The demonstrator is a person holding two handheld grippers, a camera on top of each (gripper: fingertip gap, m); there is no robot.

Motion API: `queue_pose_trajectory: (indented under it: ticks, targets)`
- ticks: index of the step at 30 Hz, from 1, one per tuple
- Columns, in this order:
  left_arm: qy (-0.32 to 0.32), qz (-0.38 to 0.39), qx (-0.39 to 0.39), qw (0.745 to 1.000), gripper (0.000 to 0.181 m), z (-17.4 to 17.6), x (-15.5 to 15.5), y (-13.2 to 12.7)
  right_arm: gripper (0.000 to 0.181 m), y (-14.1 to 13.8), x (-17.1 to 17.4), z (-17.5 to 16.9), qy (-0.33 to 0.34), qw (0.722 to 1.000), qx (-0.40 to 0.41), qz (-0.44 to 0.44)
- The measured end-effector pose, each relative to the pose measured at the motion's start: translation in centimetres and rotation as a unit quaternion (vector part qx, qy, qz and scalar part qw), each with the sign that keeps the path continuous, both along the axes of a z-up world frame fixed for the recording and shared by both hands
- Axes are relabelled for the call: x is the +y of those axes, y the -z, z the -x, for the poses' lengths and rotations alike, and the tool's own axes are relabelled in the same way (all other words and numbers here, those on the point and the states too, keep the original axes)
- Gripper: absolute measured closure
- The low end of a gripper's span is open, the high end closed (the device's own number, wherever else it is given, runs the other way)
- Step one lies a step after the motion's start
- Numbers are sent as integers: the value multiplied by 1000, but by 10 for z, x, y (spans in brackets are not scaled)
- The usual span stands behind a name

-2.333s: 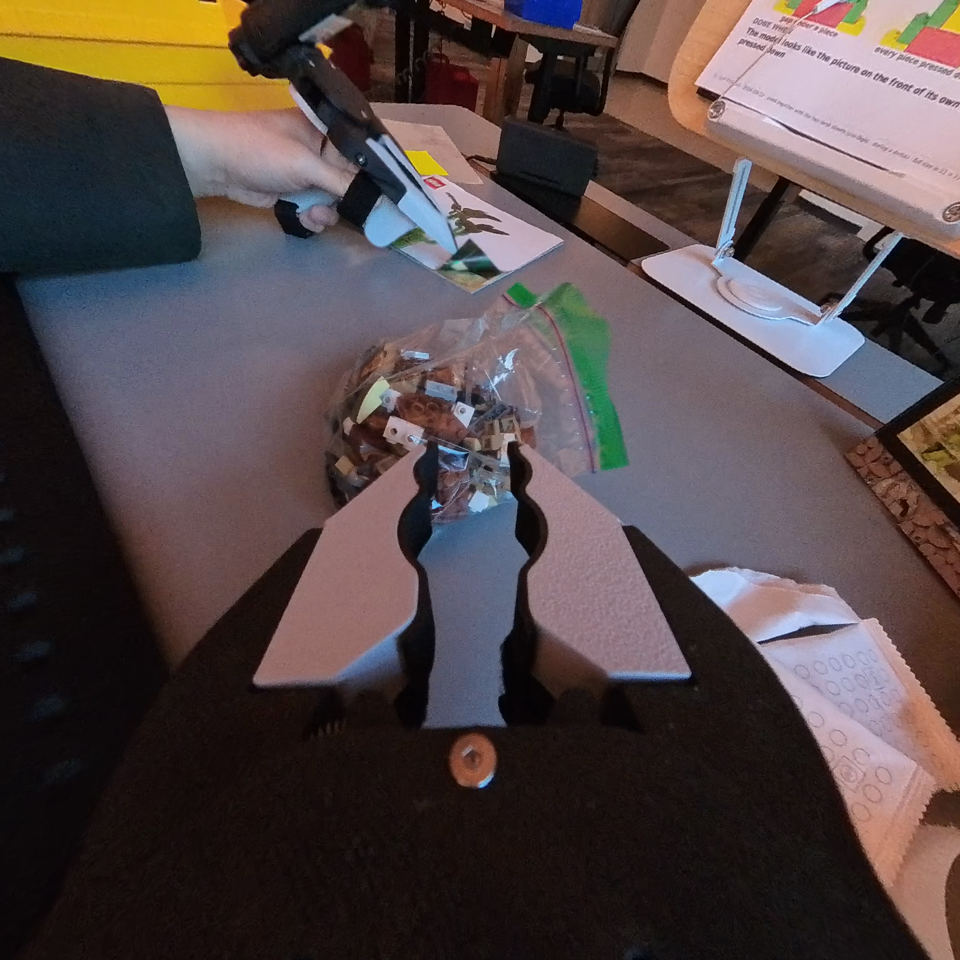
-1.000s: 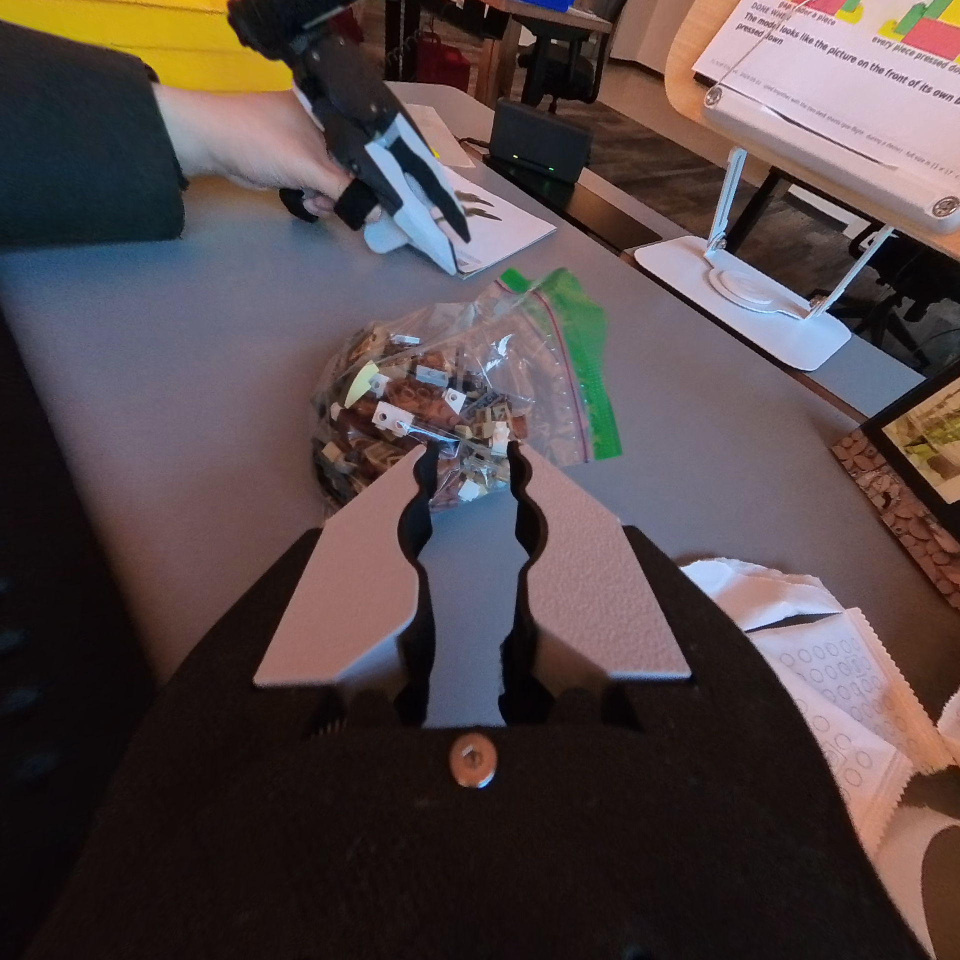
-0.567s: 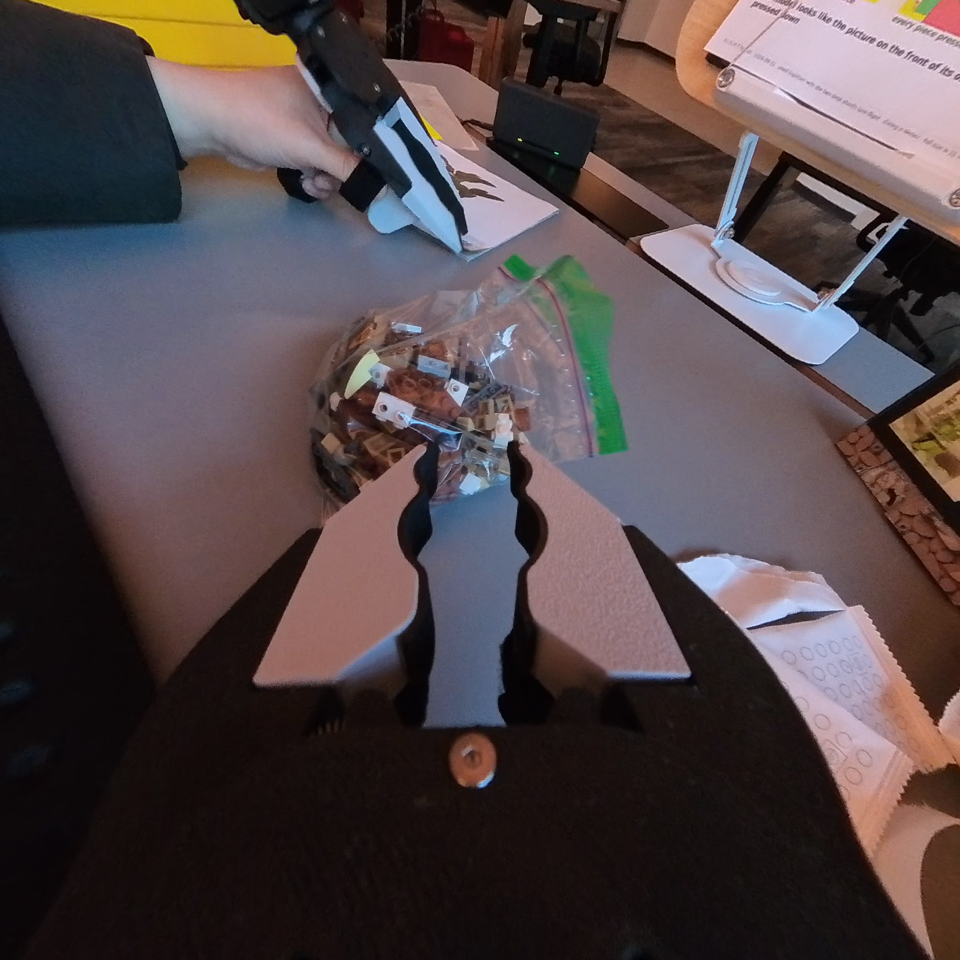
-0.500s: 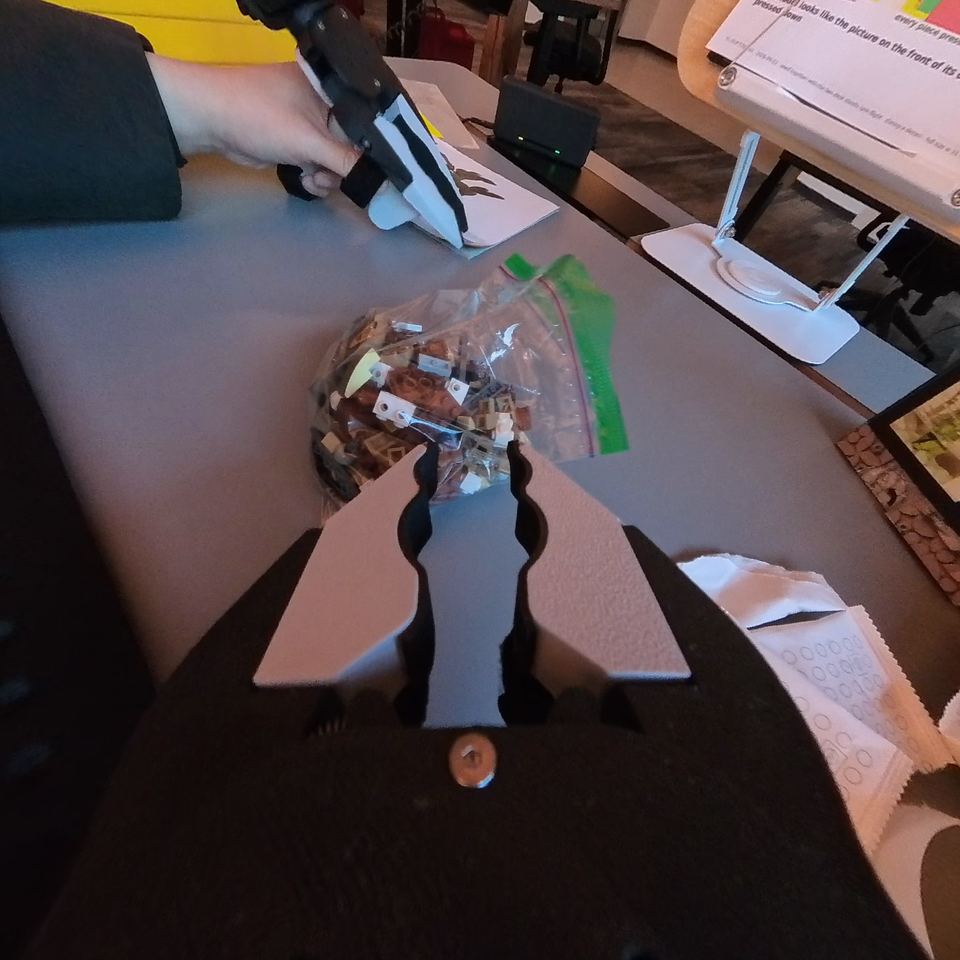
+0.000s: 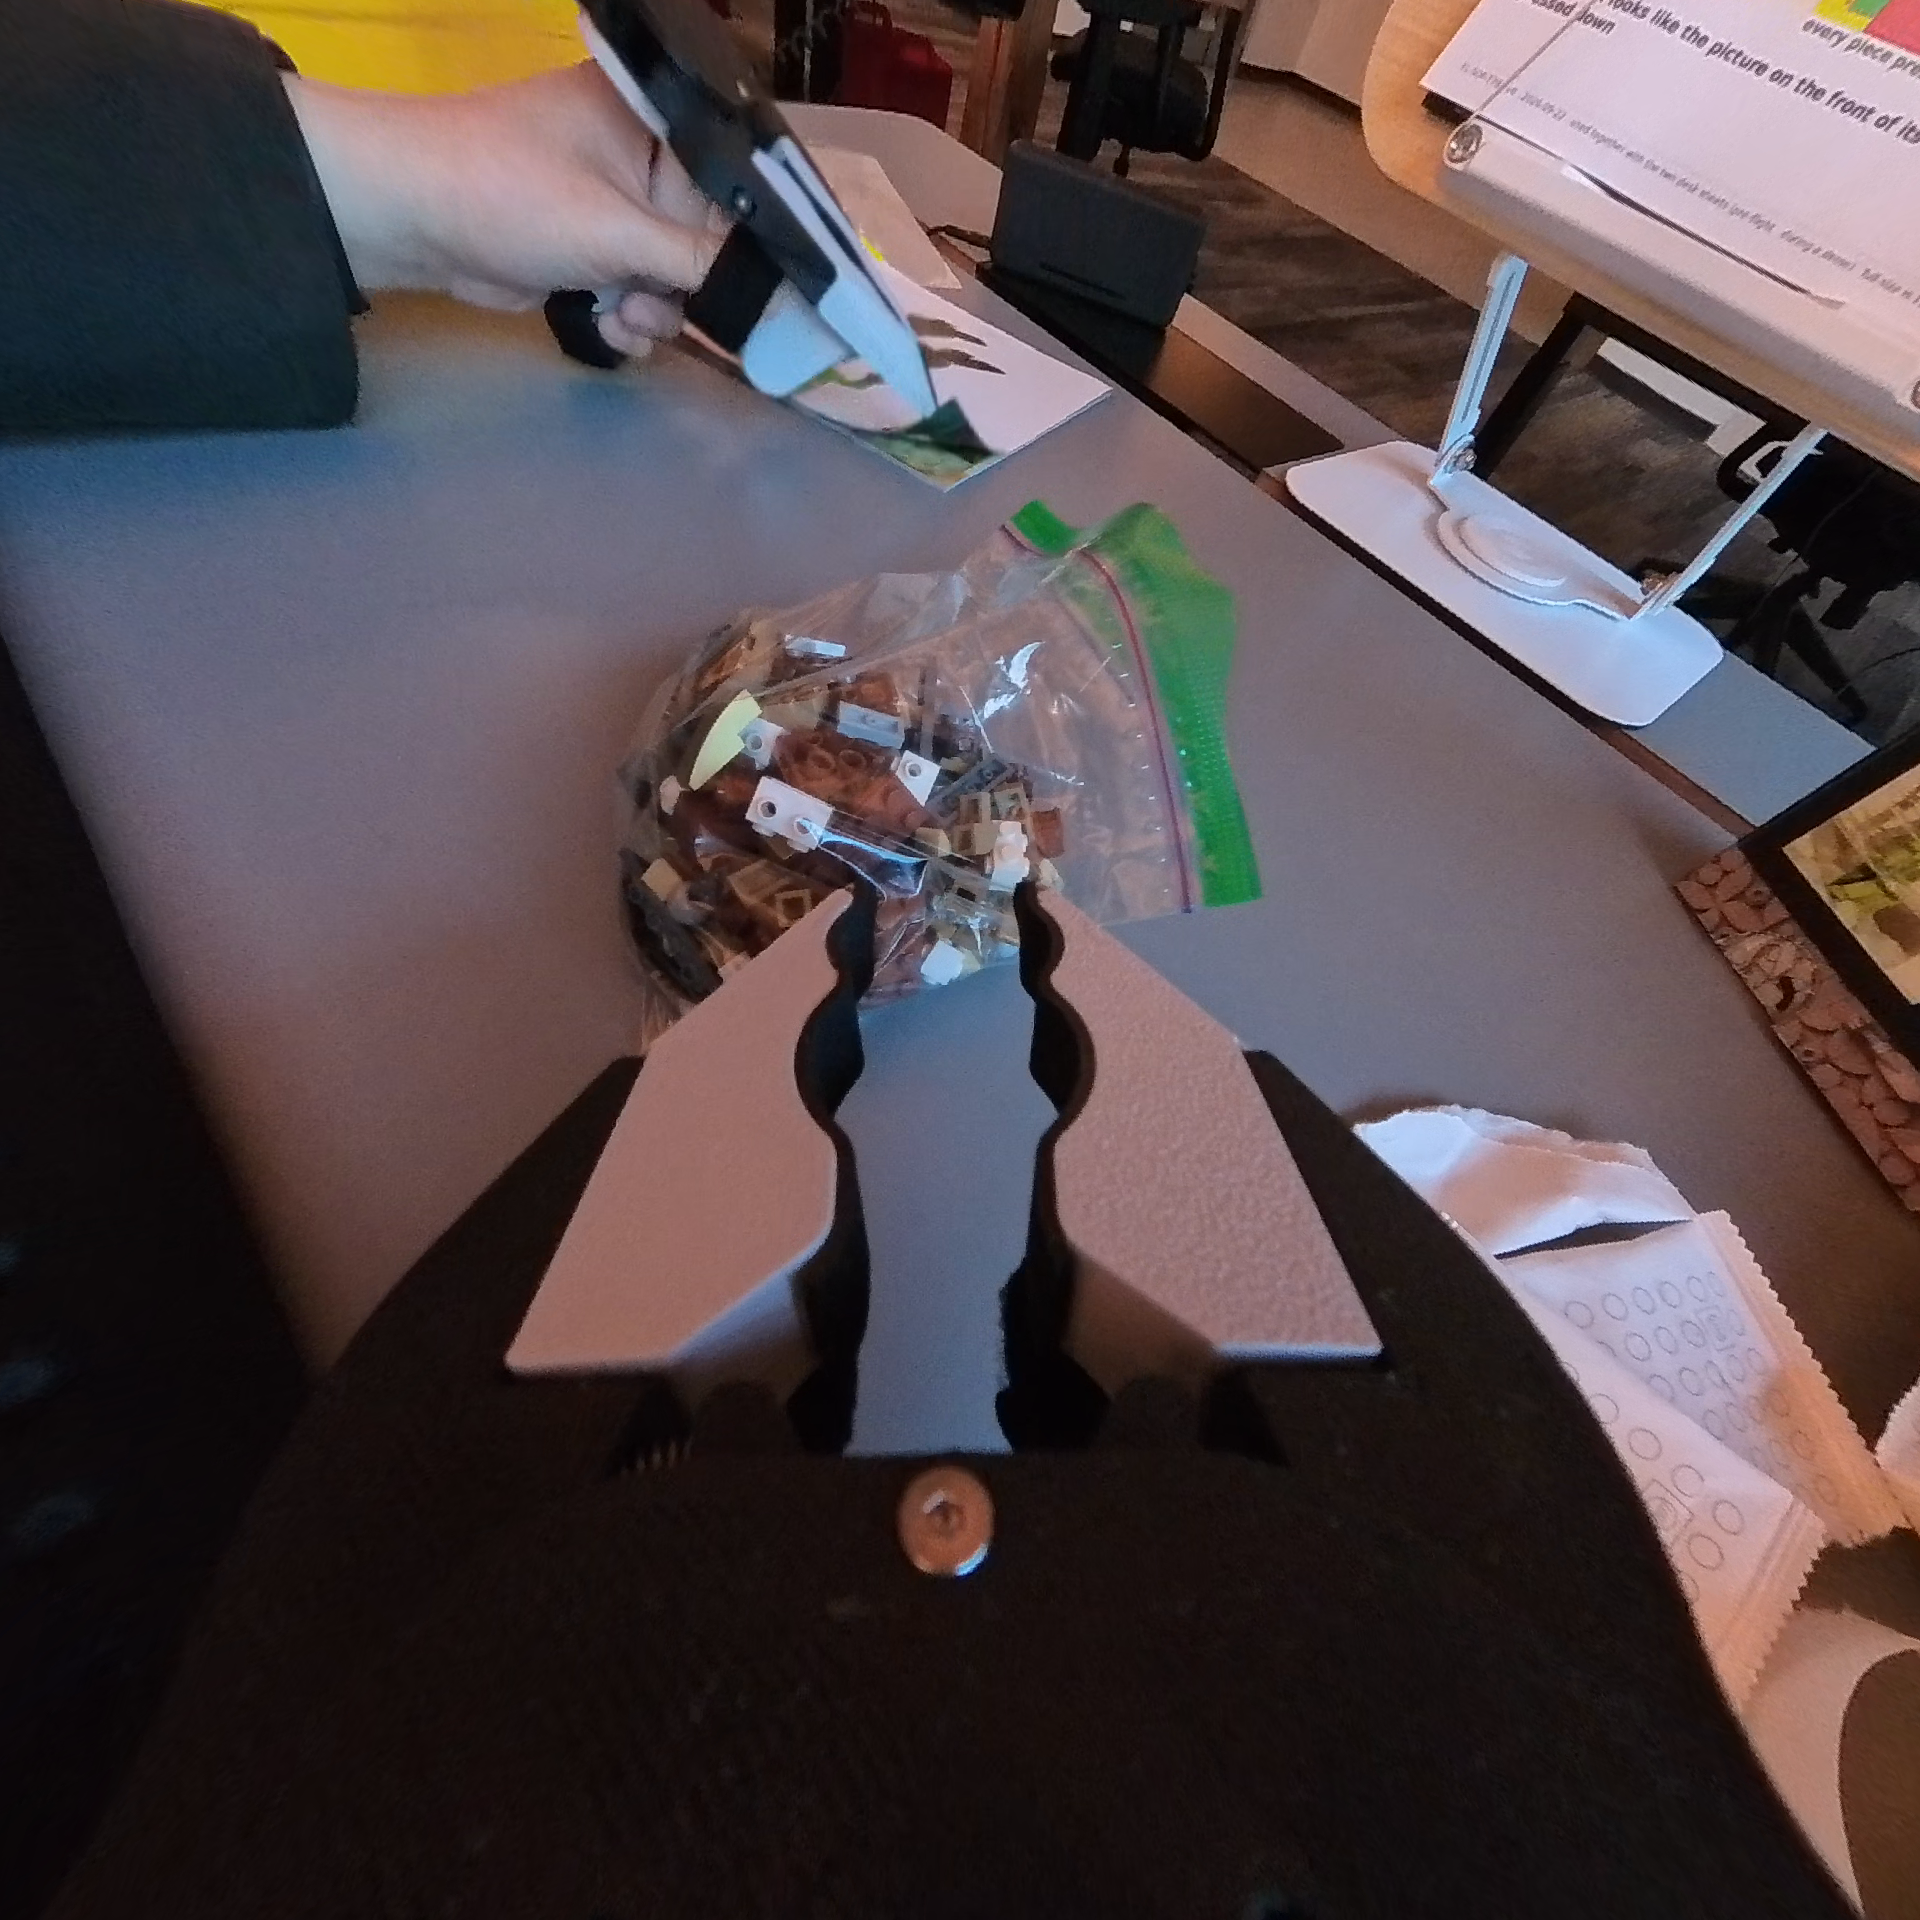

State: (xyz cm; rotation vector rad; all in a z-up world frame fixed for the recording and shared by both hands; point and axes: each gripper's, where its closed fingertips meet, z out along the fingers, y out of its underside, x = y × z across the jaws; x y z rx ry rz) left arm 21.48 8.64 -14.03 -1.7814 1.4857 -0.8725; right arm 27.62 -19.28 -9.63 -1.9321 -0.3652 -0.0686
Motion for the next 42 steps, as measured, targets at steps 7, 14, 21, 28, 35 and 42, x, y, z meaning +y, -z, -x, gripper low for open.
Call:
queue_pose_trajectory:
  ticks: [7,14,21,28,35,42]
  targets:
    - [-44,29,-96,994,181,9,11,-56,154,0,0,0,0,1000,-1,0]
    - [59,49,-164,984,181,-8,-56,-117,155,-2,-1,0,-1,1000,-4,-4]
    - [-8,-109,-59,992,177,-18,-36,-81,155,-1,-1,0,-1,1000,-1,-4]
    - [5,-125,2,992,126,-12,-17,-17,154,2,-1,2,-3,1000,-11,3]
    - [-4,-156,69,985,142,-5,4,17,154,5,-1,1,-3,1000,-14,12]
    - [-17,-139,57,989,151,-3,10,16,155,9,-1,2,-5,1000,-20,21]
